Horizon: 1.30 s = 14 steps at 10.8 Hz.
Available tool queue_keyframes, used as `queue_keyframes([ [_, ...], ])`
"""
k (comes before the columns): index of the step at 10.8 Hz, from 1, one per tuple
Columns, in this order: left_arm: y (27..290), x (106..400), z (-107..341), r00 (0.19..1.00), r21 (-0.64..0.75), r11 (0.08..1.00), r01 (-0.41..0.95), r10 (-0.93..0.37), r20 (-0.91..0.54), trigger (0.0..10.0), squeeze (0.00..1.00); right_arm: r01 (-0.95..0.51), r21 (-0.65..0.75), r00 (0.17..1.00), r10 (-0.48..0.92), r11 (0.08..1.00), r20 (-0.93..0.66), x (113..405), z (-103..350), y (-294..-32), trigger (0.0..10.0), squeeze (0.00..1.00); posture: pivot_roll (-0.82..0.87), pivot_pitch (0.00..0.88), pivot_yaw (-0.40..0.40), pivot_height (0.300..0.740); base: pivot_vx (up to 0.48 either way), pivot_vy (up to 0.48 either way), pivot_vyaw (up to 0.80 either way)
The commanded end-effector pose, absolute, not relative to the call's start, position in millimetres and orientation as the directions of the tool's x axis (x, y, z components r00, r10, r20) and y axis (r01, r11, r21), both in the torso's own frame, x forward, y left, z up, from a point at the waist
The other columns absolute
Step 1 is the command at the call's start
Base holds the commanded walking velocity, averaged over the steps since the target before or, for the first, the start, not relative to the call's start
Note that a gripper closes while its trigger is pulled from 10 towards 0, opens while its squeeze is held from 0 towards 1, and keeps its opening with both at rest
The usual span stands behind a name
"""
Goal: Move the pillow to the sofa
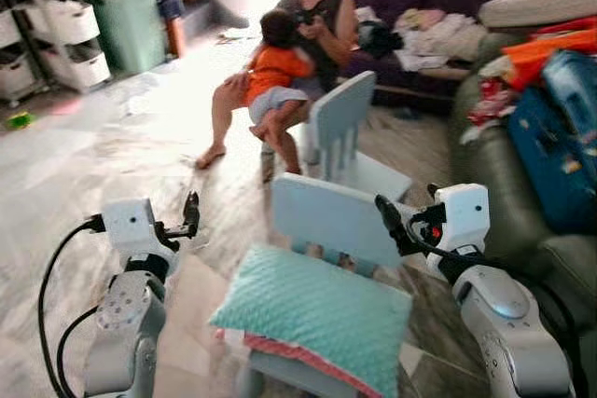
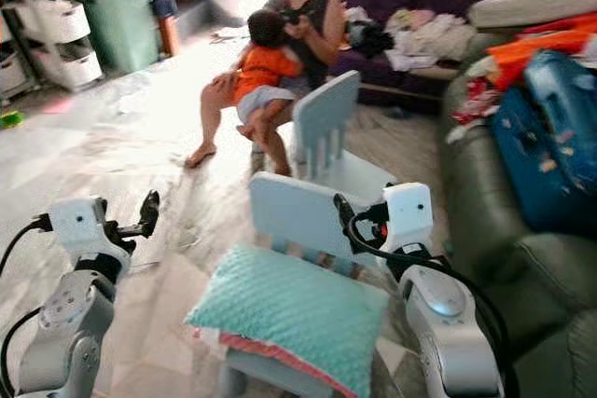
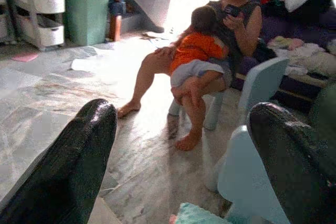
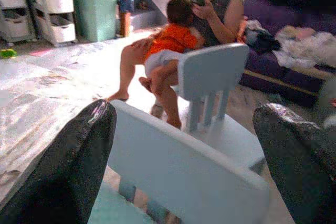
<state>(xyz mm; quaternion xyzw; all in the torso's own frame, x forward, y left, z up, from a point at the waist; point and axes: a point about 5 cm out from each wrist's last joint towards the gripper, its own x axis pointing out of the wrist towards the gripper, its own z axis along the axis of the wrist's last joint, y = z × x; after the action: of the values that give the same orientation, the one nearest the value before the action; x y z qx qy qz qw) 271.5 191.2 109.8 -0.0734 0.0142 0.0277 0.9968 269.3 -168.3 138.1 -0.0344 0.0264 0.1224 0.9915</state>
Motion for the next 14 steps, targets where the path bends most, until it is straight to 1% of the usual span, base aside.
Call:
queue_keyframes([
  [1, 188, 271, 109, 0.999, -0.136, 0.99, -0.035, 0.031, -0.032, 10.0, 0.0, -0.204, -0.046, 0.976, 0.2, 0.978, -0.082, 269, 138, -176, 10.0, 0.0, -0.13, 0.0, -0.04, 0.74, 0.0, 0.0, 0.0],
  [4, 189, 259, 90, 0.994, -0.116, 0.993, -0.002, -0.01, -0.11, 10.0, 0.0, -0.073, -0.02, 0.986, 0.069, 0.997, -0.15, 267, 123, -189, 10.0, 0.0, -0.12, 0.0, -0.037, 0.74, 0.0, 0.0, 0.0],
  [5, 192, 254, 88, 0.993, -0.1, 0.995, -0.009, -0.003, -0.119, 10.0, 0.0, -0.034, 0.132, 0.985, 0.056, 0.991, -0.164, 264, 119, -193, 10.0, 0.0, -0.12, 0.0, -0.035, 0.74, 0.0, 0.0, 0.0],
  [6, 195, 248, 86, 0.992, -0.081, 0.997, 0.001, -0.011, -0.124, 10.0, 0.0, 0.027, 0.111, 0.982, -0.005, 0.993, -0.189, 259, 115, -200, 10.0, 0.0, -0.12, 0.0, -0.029, 0.74, 0.0, 0.0, 0.0],
  [7, 198, 242, 83, 0.989, -0.062, 0.998, -0.021, 0.012, -0.147, 10.0, 0.0, 0.013, 0.039, 0.98, -0.005, 0.999, -0.201, 254, 113, -199, 10.0, 0.0, -0.11, 0.006, -0.026, 0.74, 0.0, 0.0, 0.0],
  [8, 199, 240, 82, 0.988, -0.057, 0.998, -0.023, 0.014, -0.153, 10.0, 0.0, -0.025, 0.015, 0.979, 0.028, 1.0, -0.203, 251, 112, -194, 10.0, 0.0, -0.11, 0.008, -0.025, 0.74, 0.0, 0.0, 0.0],
  [9, 199, 235, 80, 0.986, -0.052, 0.998, -0.021, 0.012, -0.166, 10.0, 0.0, -0.032, 0.005, 0.977, 0.032, 0.999, -0.21, 246, 110, -192, 10.0, 0.0, -0.1, 0.019, -0.022, 0.74, 0.0, 0.0, 0.0],
  [10, 199, 232, 78, 0.984, -0.053, 0.999, -0.012, 0.003, -0.179, 10.0, 0.0, -0.005, 0.012, 0.978, 0.007, 1.0, -0.21, 242, 108, -196, 10.0, 0.0, -0.1, 0.02, -0.013, 0.74, 0.0, 0.0, 0.0],
  [11, 200, 231, 77, 0.983, -0.05, 0.999, -0.005, -0.004, -0.185, 10.0, 0.0, 0.056, 0.058, 0.972, -0.041, 0.997, -0.233, 238, 104, -201, 10.0, 0.0, -0.11, 0.019, -0.002, 0.74, 0.0, 0.0, 0.0],
  [14, 195, 246, 82, 0.984, -0.045, 0.998, 0.042, -0.049, -0.17, 10.0, 0.0, 0.057, 0.045, 0.973, -0.045, 0.997, -0.228, 237, 105, -201, 10.0, 0.0, -0.14, 0.005, 0.01, 0.74, 0.0, 0.0, -0.8],
])
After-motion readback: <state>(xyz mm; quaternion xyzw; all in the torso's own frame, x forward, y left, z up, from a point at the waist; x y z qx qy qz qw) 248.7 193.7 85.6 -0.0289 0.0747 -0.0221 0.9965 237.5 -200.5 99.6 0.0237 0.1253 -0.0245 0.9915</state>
